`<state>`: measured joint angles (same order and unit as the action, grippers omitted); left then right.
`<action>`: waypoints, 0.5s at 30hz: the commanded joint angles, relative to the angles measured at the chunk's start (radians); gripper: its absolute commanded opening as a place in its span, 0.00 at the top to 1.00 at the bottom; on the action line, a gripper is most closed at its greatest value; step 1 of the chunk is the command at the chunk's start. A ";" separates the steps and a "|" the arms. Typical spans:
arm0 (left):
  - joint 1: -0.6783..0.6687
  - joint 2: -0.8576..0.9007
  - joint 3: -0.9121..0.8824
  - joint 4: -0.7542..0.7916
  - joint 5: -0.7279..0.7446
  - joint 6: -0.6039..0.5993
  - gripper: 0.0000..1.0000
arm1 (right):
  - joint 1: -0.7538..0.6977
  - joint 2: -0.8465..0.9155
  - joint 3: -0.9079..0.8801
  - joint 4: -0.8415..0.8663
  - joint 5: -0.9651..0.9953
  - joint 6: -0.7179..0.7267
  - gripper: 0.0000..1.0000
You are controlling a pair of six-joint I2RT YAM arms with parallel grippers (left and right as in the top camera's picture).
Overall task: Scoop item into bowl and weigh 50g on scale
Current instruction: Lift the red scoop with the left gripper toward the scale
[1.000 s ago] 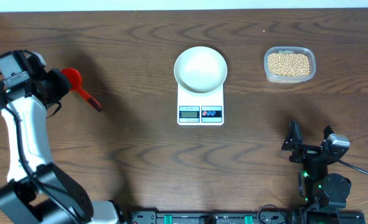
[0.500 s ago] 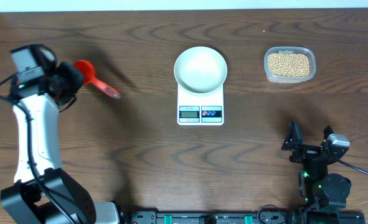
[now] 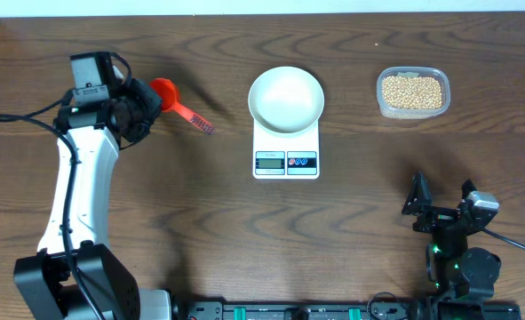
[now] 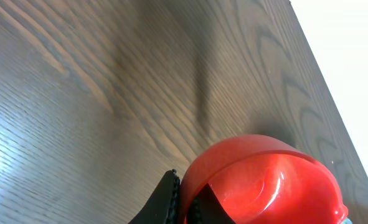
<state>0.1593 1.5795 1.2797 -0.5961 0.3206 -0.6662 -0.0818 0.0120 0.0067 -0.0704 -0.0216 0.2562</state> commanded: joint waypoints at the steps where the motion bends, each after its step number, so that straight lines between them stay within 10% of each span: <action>1: -0.017 -0.015 0.002 -0.006 0.009 -0.039 0.93 | 0.005 -0.003 -0.001 -0.004 0.005 0.009 0.01; 15: -0.054 -0.015 0.002 -0.005 0.012 -0.348 0.93 | 0.005 -0.003 -0.001 -0.004 0.005 0.009 0.01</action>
<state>0.1192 1.5795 1.2797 -0.5987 0.3210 -0.9203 -0.0818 0.0120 0.0067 -0.0704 -0.0216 0.2562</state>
